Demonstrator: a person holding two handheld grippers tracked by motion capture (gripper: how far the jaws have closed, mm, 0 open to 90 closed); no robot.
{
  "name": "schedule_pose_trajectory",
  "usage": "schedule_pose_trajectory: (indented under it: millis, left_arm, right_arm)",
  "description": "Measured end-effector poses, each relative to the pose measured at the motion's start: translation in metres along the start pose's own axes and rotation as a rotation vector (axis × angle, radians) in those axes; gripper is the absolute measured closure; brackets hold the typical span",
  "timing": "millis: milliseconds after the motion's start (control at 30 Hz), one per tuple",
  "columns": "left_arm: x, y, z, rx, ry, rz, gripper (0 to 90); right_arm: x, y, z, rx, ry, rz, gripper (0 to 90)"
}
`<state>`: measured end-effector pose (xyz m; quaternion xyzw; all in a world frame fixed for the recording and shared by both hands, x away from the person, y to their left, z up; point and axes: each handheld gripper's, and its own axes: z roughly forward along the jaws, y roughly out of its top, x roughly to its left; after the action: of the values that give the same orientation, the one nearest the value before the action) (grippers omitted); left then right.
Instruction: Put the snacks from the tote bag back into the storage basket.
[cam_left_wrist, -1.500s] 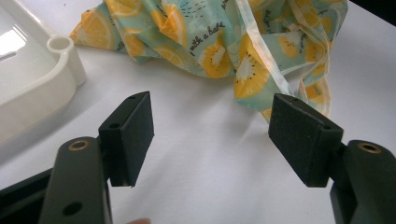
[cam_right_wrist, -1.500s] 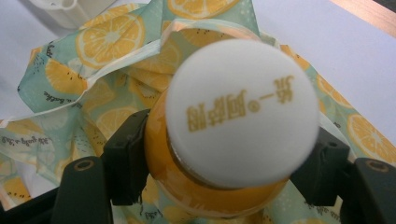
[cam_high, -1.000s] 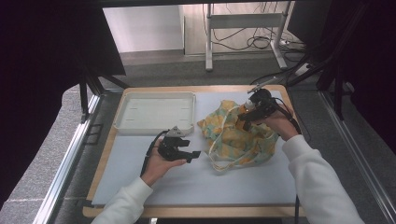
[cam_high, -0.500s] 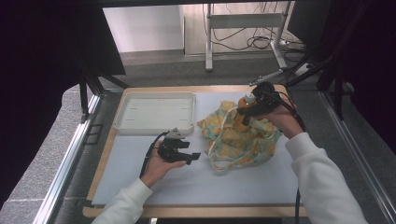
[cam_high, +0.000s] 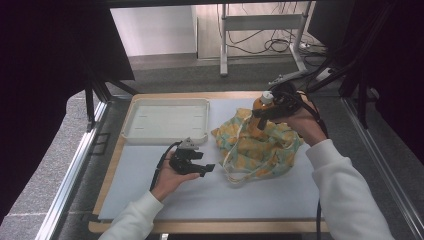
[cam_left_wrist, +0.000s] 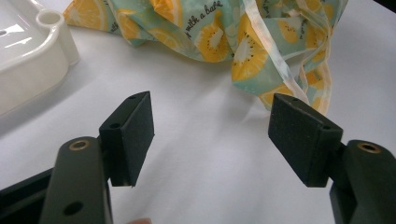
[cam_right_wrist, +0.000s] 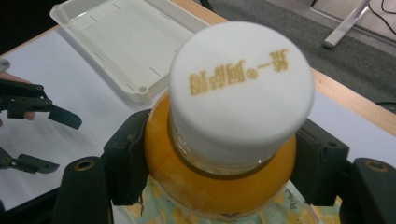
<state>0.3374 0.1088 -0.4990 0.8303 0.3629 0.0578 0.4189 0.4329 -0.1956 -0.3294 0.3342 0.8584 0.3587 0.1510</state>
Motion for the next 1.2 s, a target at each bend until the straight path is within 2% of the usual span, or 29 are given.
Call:
schedule_pose_trajectory:
  millis: [433, 1200]
  left_arm:
    - [-0.001, 0.000, 0.000, 0.000, -0.004, 0.002, 30.7]
    - [-0.002, -0.001, -0.001, 0.000, -0.015, 0.005, 30.8]
  right_arm:
    - [0.014, 0.022, 0.003, -0.023, 0.021, -0.030, 30.5]
    - [0.031, 0.041, 0.030, -0.013, 0.047, -0.051, 30.5]
